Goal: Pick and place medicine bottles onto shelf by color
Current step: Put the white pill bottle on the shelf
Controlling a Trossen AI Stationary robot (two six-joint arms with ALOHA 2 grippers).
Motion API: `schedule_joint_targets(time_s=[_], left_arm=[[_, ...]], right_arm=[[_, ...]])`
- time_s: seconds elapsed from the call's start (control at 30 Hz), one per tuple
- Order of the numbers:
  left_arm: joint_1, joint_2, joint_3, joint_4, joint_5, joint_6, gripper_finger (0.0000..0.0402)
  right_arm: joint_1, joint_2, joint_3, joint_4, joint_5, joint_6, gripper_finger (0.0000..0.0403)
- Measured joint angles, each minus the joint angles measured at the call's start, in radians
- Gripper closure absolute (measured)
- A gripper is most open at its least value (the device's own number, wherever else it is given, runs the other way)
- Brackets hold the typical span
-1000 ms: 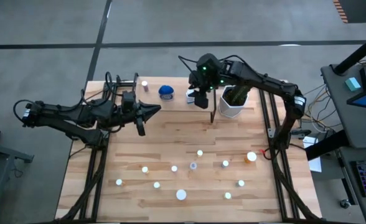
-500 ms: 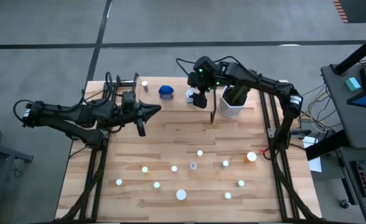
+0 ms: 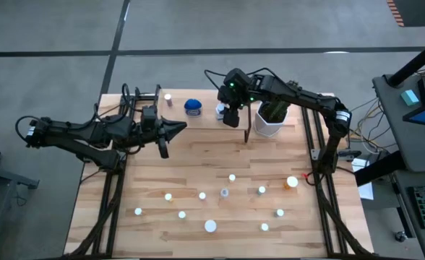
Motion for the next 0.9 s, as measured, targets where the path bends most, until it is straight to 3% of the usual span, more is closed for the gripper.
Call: schedule_joint_targets(time_s=[0.17,0.33,0.57,0.9], left_arm=[[0.000,0.000,-0.002,0.000,0.000,0.000,0.0401],[0.000,-0.001,0.000,0.000,0.000,0.000,0.0401],[0.000,-0.007,0.000,-0.001,0.000,0.024,0.0401],[0.000,-0.015,0.001,0.000,0.000,0.046,0.0401]], right_arm=[[-0.009,0.000,0.021,-0.002,0.012,0.030,0.0238],[-0.066,-0.001,0.061,0.004,0.124,0.090,0.0233],[-0.164,0.005,0.047,0.000,0.042,0.101,0.0232],[-0.172,0.022,0.043,0.004,0.034,0.116,0.0223]])
